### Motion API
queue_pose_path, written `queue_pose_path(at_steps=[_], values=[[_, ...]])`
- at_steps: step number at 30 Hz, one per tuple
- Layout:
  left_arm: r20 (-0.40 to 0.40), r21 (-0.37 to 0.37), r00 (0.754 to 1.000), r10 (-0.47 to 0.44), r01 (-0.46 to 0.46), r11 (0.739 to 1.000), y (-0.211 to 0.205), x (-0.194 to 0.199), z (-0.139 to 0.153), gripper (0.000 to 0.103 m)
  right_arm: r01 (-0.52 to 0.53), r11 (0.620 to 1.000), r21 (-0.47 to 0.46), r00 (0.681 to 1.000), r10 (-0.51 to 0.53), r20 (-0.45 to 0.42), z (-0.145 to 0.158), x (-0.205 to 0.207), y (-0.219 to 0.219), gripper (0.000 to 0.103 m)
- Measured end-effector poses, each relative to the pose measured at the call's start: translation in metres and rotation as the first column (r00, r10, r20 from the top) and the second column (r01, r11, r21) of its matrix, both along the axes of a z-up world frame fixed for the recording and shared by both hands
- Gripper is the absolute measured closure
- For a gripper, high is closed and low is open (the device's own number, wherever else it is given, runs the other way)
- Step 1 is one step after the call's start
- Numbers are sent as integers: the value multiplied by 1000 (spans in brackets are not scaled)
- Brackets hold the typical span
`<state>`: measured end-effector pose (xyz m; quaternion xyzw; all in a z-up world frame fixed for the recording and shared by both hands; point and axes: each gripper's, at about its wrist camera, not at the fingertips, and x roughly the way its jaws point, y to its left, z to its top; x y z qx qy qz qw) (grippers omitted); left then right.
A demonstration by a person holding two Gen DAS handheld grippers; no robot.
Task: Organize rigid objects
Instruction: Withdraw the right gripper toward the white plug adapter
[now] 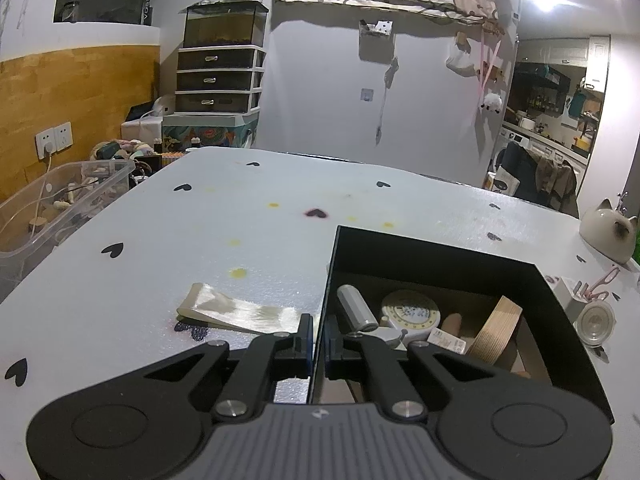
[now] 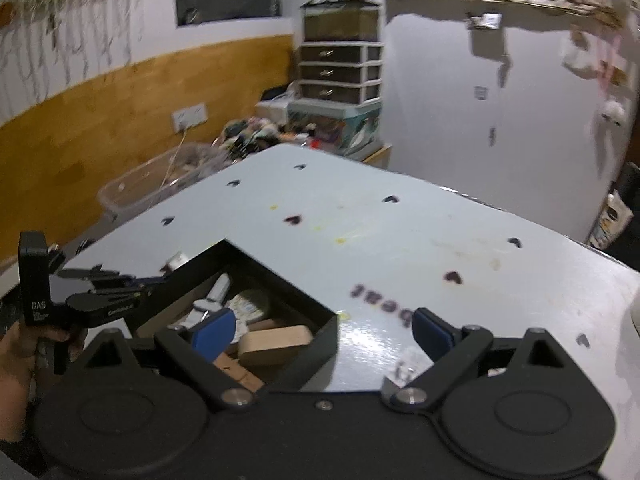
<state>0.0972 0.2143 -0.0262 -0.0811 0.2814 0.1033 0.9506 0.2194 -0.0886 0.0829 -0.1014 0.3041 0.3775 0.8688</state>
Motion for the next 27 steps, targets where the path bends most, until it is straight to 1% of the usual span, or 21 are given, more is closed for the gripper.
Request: queue_pose_path(at_steps=[5,7,14,16,19,21,23,25,27], values=[[-16,19,1000,0,0,1000,-3,1,1,98,95,994,52,995,-96,4,-11,0,-33,8],[-21,23,1000,2,-2,1000,-4,2,2,98,115,991,63,993,-115,1,-17,-1,-44,14],[-31,37,999,8,-7,999,-7,3,3,98,236,967,97,972,-235,-24,-56,-6,-73,21],[-33,42,999,10,-8,999,-8,4,3,98,261,960,98,965,-260,-28,-69,-8,-76,22],[-38,49,999,10,-8,999,-10,5,3,98,305,947,104,952,-300,-62,-89,-9,-76,22],[-44,57,999,8,-5,998,-10,6,4,98,323,941,102,946,-318,-70,-100,-9,-71,22],[-49,65,999,8,-5,998,-11,7,4,98,327,939,105,945,-321,-68,-108,-8,-63,25],[-53,72,999,9,-6,997,-12,8,5,98,334,935,116,942,-328,-72,-112,-4,-55,31],[-58,82,998,10,-5,997,-13,9,4,98,345,930,129,938,-336,-87,-114,4,-45,33]])
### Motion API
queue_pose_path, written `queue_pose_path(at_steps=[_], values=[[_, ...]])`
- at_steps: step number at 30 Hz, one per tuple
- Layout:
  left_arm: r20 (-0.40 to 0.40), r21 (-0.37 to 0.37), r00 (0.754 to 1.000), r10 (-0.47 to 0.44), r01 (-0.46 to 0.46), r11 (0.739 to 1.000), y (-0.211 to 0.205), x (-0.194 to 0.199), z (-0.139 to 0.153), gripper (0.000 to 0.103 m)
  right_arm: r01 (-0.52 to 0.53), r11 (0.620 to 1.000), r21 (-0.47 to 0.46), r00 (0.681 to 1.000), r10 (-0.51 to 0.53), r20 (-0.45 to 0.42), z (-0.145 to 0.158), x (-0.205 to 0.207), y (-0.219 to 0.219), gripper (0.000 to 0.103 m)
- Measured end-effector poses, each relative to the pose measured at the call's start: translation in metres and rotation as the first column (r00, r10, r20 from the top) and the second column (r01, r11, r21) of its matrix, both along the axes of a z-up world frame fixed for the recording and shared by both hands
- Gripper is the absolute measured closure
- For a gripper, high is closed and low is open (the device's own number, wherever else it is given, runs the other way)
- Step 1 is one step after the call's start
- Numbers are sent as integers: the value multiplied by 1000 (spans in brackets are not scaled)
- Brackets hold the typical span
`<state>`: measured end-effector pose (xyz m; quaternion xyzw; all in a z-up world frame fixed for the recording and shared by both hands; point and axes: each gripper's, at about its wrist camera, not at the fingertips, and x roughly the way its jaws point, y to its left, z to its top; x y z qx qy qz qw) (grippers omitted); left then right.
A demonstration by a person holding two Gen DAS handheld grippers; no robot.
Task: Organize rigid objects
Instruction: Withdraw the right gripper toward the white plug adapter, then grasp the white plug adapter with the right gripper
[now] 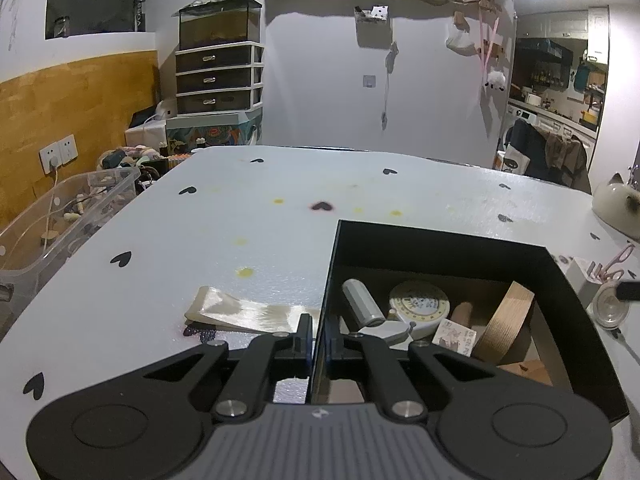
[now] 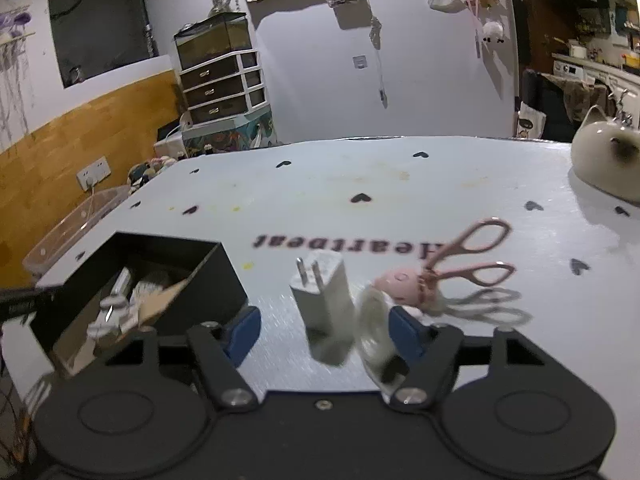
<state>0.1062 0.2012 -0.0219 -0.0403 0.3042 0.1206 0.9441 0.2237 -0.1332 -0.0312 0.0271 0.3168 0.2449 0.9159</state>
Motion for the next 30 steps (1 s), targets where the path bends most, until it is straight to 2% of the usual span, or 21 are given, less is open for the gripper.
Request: queue_pose_path(at_steps=[5,9,11,14,16,17,25,30], values=[[-14,9,1000,-2,3,1000,-1,2,1,97,46,998,37,999,-45,-25,-3,22,25,36],[-28,13,1000,-11,12,1000,0,6,1,97,100,995,25,993,-98,-73,-9,42,39,49],[-31,7,999,-12,12,1000,1,8,0,97,111,993,40,988,-106,-114,-13,50,42,51],[-37,0,999,-10,10,1000,3,11,-1,97,122,992,19,984,-118,-132,-17,56,44,57],[-40,-2,999,-11,11,1000,3,12,-1,97,124,992,0,982,-123,-141,-19,58,44,68],[-41,-4,999,-11,11,1000,3,12,-1,97,124,992,-10,982,-124,-142,-19,59,43,68],[-34,-30,999,-10,9,999,7,12,-2,97,57,998,-6,991,-57,-117,-13,50,32,74],[-36,-34,999,-13,11,999,8,12,-2,98,-25,999,44,998,27,-51,16,33,26,74]])
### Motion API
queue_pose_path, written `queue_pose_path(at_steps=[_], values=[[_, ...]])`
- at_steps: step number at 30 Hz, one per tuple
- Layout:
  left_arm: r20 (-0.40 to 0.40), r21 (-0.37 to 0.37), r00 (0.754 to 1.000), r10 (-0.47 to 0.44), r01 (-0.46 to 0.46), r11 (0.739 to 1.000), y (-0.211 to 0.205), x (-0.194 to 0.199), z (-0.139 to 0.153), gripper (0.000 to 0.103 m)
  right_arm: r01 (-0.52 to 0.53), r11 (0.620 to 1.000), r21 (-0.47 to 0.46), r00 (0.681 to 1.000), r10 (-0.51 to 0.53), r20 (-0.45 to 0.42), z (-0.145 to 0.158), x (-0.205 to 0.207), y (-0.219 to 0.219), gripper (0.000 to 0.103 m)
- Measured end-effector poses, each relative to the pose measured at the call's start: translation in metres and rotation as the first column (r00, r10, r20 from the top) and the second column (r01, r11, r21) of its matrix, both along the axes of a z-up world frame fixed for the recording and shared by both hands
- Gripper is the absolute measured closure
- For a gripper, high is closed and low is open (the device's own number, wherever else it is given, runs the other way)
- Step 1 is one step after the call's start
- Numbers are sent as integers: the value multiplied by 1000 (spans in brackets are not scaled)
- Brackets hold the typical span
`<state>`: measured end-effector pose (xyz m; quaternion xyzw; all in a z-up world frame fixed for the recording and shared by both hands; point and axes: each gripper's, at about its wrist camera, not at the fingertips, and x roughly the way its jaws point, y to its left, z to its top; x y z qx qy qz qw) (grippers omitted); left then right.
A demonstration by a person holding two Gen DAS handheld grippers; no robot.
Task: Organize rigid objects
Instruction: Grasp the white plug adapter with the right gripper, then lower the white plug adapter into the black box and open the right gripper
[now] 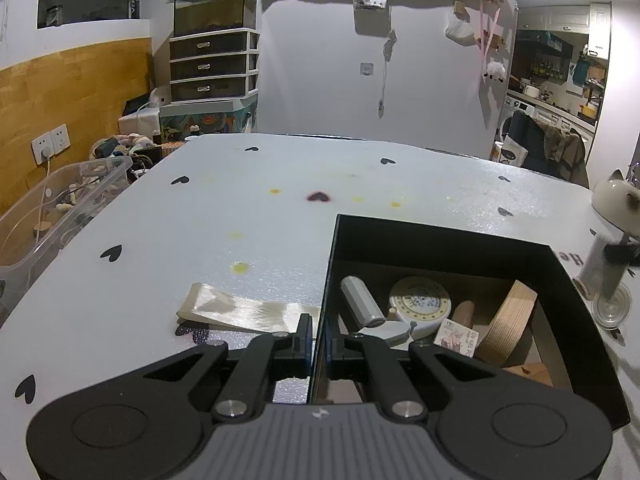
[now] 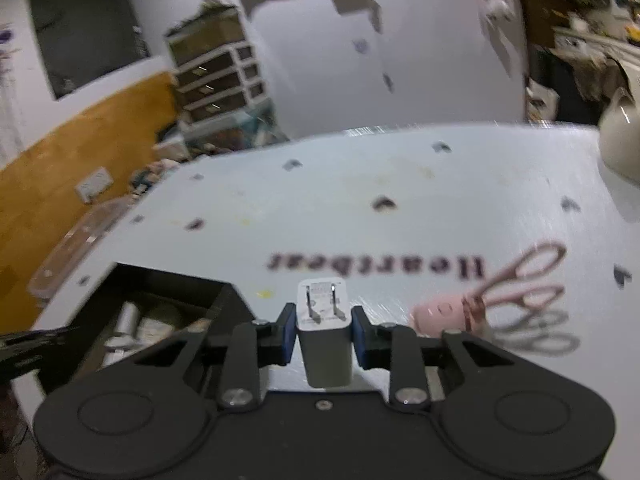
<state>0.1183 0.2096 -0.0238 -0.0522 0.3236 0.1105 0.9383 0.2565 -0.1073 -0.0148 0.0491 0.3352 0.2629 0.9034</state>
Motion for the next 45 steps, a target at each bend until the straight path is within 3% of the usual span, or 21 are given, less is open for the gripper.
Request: queue_pose_path(at_steps=[6,10,14,20,24,31,34,37,41,45], values=[[1,-12,1000,-1,1,1000,2,2,0,98,-142,987,79,989,138,53,44,-18,8,74],[3,-22,1000,-2,2,1000,2,2,-1,98,-249,956,156,968,250,13,56,-23,30,74],[5,-29,1000,-1,1,1000,3,3,-1,98,-332,920,209,930,356,-90,43,-26,64,74],[8,-50,1000,-4,4,999,6,1,-1,98,-436,880,189,842,473,-261,5,-34,129,74],[12,-66,1000,-4,5,998,8,1,-1,99,-454,874,174,818,486,-308,-16,-37,151,74],[14,-72,1000,-5,6,997,9,1,-2,99,-408,868,284,784,492,-378,-37,-24,160,74],[16,-74,1000,-4,5,997,9,1,-2,99,-388,885,256,789,463,-404,-40,-23,157,66],[15,-74,1000,-4,5,997,9,1,-2,99,-396,902,170,835,431,-343,-27,-30,148,59],[15,-73,1000,-4,5,997,9,1,-2,99,-403,904,142,858,427,-285,-11,-32,135,59],[14,-68,1000,-5,6,998,8,1,-1,99,-414,900,137,862,436,-260,-5,-30,131,63]])
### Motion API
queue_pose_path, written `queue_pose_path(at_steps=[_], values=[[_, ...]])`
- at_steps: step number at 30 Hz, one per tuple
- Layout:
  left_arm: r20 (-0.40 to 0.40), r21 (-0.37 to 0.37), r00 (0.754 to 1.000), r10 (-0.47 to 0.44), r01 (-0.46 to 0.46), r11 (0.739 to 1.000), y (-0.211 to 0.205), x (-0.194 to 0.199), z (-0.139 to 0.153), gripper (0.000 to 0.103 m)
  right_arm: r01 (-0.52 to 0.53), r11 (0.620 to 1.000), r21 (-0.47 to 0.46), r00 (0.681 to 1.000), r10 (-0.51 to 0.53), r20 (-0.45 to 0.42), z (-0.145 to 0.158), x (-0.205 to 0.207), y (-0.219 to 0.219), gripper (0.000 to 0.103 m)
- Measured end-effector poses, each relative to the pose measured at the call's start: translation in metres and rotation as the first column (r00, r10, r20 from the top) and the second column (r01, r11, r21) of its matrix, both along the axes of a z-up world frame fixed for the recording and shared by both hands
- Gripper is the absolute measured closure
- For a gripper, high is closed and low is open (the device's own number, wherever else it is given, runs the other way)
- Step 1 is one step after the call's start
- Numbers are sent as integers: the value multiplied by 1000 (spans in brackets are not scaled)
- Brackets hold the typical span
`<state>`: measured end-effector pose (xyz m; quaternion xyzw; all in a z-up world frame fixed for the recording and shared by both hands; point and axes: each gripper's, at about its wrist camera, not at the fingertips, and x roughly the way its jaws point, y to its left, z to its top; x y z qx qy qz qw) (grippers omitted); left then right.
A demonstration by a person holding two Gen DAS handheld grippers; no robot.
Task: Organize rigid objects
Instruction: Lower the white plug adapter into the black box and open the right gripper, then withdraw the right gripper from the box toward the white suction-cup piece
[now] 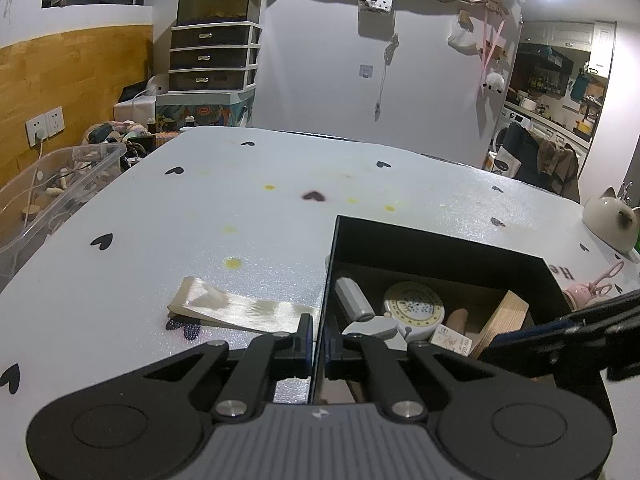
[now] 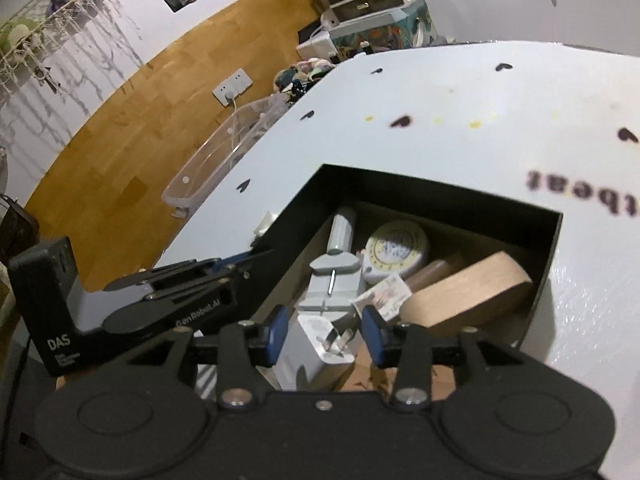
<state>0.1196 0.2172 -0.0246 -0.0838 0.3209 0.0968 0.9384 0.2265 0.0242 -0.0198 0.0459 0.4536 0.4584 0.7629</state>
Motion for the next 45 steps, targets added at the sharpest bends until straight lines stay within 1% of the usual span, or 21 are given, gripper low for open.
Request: queue_pose_path(at_steps=[2,4,7,8,9,12,13,15,17,20,23,25,29,31,32,34,35,37,41,43,45], values=[[-1,2,1000,0,0,1000,-1,1,0,99,-28,999,-15,1000,28,-4,-1,0,4,74],[0,3,1000,0,0,1000,-1,0,0,99,-63,996,-56,998,62,-15,-5,-3,12,89],[0,3,1000,0,0,1000,-1,0,0,99,-85,990,-113,996,88,22,-11,-10,19,90],[0,3,1000,0,0,1000,-1,0,0,99,-86,987,-132,996,88,13,-14,-10,22,90],[0,3,1000,-1,1,1000,-1,0,0,99,-89,987,-130,996,89,-3,-17,-10,24,90],[-2,4,1000,0,0,1000,-1,0,0,99,-134,987,-87,989,127,-72,-25,-13,30,99],[-1,4,1000,0,0,1000,-1,0,0,99,-149,985,-84,987,143,-76,-26,-16,33,99],[0,2,1000,-1,1,1000,-1,0,0,99,-146,984,-100,989,142,-43,-23,-19,37,99],[1,-2,1000,1,-1,1000,-1,0,1,99,-138,986,-93,990,135,-38,-19,-19,34,99],[2,-3,1000,1,-1,1000,0,0,0,99,-115,989,-91,993,115,-3,-9,-22,29,97],[2,-5,1000,2,-2,1000,0,0,1,99,-92,992,-87,995,95,30,1,-23,22,89],[2,-4,1000,2,-2,1000,1,0,0,99,-78,993,-86,995,83,52,6,-24,19,80],[1,-4,1000,1,-1,1000,0,0,1,99,-48,994,-94,993,58,105,14,-29,10,67],[1,-3,1000,1,-1,1000,1,0,0,99,-28,994,-103,990,41,131,17,-30,6,55],[1,-3,1000,2,-2,1000,1,0,0,99,-21,994,-104,990,35,138,19,-31,4,52],[1,-2,1000,2,-2,1000,1,0,0,99,-8,995,-99,989,23,145,22,-31,0,41],[0,-1,1000,2,-2,1000,1,0,0,99,0,995,-97,989,14,148,23,-31,-3,38],[1,-2,1000,2,-2,1000,1,0,0,99,13,996,-93,986,3,166,26,-33,-7,28],[-1,-1,1000,3,-3,1000,3,-1,0,98,40,995,-86,980,-22,200,33,-35,-15,17],[-2,2,1000,5,-5,1000,4,-1,-1,98,47,996,-81,977,-29,211,35,-36,-20,5],[-3,3,1000,7,-7,1000,4,-1,-1,98,54,996,-73,974,-36,223,38,-37,-23,1]])
